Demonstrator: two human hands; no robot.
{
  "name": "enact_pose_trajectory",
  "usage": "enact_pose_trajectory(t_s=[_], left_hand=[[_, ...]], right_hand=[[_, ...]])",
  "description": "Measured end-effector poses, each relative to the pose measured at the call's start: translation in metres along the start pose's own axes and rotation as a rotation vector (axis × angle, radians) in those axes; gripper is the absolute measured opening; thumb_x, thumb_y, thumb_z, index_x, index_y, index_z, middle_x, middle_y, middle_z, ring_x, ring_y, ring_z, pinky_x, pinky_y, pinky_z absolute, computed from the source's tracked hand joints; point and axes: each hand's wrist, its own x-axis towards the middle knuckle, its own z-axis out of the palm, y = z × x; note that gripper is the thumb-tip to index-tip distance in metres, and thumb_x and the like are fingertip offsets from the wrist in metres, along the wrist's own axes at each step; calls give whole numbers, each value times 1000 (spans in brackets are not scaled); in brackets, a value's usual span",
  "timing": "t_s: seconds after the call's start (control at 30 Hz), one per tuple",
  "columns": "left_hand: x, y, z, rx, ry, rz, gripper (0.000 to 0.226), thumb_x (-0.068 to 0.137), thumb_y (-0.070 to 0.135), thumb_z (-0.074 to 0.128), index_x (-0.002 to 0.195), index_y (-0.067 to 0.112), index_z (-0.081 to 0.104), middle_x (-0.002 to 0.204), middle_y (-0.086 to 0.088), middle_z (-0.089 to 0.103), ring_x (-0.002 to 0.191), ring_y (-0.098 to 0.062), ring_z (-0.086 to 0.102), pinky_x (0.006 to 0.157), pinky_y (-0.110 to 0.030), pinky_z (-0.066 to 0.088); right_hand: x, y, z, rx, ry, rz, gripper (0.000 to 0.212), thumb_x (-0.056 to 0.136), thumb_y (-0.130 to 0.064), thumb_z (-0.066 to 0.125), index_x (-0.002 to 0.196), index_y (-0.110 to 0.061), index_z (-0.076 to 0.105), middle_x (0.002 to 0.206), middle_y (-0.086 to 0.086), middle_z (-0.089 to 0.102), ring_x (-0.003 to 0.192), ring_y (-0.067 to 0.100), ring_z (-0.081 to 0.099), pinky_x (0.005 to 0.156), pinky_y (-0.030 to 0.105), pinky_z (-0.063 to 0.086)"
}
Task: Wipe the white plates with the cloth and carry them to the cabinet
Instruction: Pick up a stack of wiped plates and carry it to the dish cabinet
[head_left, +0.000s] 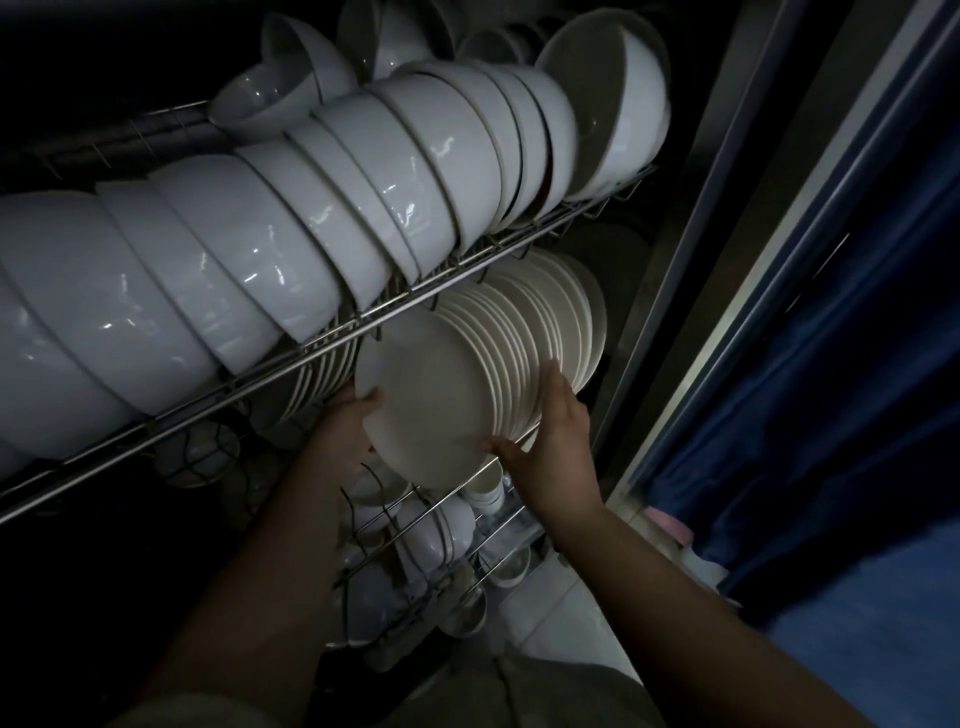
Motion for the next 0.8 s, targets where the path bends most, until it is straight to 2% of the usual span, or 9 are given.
enact_pose_trajectory(t_s=[0.13, 0.23, 0.3, 0.37, 0.4, 0.47, 0.53, 0.67, 0.8], left_hand=[[-2, -1, 2, 62, 45, 45, 34, 101, 9, 45, 134, 6, 50, 124, -13, 59, 109, -30, 58, 82, -39, 49], [-1, -2, 1, 95, 57, 51, 32, 101, 11, 47, 133, 9, 53, 120, -11, 61, 104, -28, 60, 77, -37, 51], [-1, -2, -1, 133, 76, 48, 31, 100, 13, 49, 130, 10, 56, 117, -12, 63, 101, -29, 61, 79, -43, 52], [0, -1, -3, 176, 101, 50, 29, 99, 13, 52, 126, 8, 59, 114, -16, 65, 99, -32, 62, 84, -54, 51], [1, 0, -3, 193, 113, 51, 27, 98, 14, 54, 124, 7, 61, 113, -18, 65, 99, -33, 63, 86, -58, 51], [0, 1, -4, 193, 126, 48, 27, 97, 13, 56, 122, 6, 62, 115, -21, 66, 100, -36, 63, 88, -61, 50], [0, 1, -5, 144, 122, 22, 30, 97, 14, 56, 125, 5, 61, 119, -22, 64, 107, -39, 62, 92, -62, 48], [2, 3, -5, 79, 145, -11, 32, 97, 15, 56, 126, 3, 59, 123, -23, 62, 112, -42, 59, 96, -63, 44], [1, 2, -6, 38, 140, 16, 26, 96, 14, 57, 120, 5, 61, 117, -21, 64, 106, -37, 62, 95, -59, 47]], right_hand=[[-12, 1, 11, -132, 76, -194, 88, 83, -26, 75, 151, -8, 24, 154, 14, 32, 132, 32, 37, 106, 37, 35], [-14, 4, 15, -121, 61, -246, 79, 86, -24, 72, 151, -14, 27, 157, 10, 25, 129, 29, 37, 107, 33, 32], [-14, 11, 14, -91, 92, -258, 77, 83, -26, 75, 148, -16, 35, 155, 10, 31, 128, 24, 36, 106, 28, 28], [-13, 14, 13, 27, 124, -189, 72, 76, -29, 81, 139, -15, 48, 138, 8, 47, 121, 16, 42, 103, 24, 36], [-12, 13, 12, 117, 119, -110, 65, 73, -30, 83, 128, -16, 52, 123, 3, 53, 110, 13, 50, 94, 26, 45], [-10, 11, 12, 198, 57, 25, 47, 71, -31, 84, 102, -21, 50, 89, -3, 59, 80, 11, 58, 71, 32, 52], [-11, 13, 16, 177, 7, 68, 40, 74, -33, 82, 90, -20, 48, 71, -7, 60, 67, 7, 59, 63, 32, 52], [-12, 16, 20, 214, -20, 116, 40, 71, -32, 85, 87, -20, 50, 65, -10, 61, 66, 3, 61, 58, 22, 50], [-13, 17, 27, 198, -10, 116, 43, 69, -33, 86, 84, -27, 46, 65, -11, 61, 64, 2, 61, 57, 20, 48]])
